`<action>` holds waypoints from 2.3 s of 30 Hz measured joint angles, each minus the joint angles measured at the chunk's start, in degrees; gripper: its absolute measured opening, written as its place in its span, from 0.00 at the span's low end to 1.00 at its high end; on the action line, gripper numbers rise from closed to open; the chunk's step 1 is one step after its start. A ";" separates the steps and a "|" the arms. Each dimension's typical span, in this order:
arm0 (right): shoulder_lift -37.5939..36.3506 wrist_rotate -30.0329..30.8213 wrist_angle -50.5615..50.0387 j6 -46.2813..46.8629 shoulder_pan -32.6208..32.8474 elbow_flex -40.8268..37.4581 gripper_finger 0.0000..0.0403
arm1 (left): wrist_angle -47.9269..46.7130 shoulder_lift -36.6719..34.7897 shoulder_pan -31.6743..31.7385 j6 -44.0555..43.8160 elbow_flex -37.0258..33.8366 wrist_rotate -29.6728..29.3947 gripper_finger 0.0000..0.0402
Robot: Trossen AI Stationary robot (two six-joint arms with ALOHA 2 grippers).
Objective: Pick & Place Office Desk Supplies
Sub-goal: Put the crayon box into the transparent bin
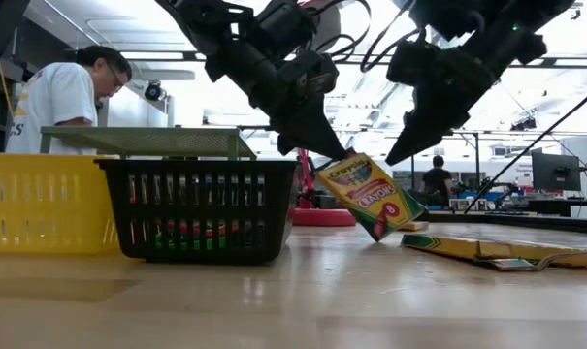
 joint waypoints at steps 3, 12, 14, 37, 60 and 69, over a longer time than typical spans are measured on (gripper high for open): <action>0.76 -3.43 1.05 -0.14 -1.45 -0.02 0.44 | 0.00 0.00 -0.23 0.15 0.00 0.00 0.00; 2.71 -10.13 4.43 0.15 -4.03 0.05 0.43 | 0.08 0.00 -0.29 0.88 0.00 0.02 0.00; 3.57 -11.19 4.75 0.74 -4.15 -0.02 0.43 | 0.25 0.00 -0.44 1.30 0.00 0.00 0.00; 5.27 -15.83 9.22 0.24 -5.08 0.00 0.28 | 2.44 -0.52 -1.39 2.54 -0.02 -1.29 0.00; 5.27 -16.34 9.32 -0.18 -5.08 0.00 0.05 | 2.84 -0.52 -1.39 3.28 -0.02 -1.16 0.00; 5.27 -16.85 9.10 0.42 -5.08 0.00 0.05 | 2.97 -0.52 -1.17 3.03 -0.02 -0.40 0.15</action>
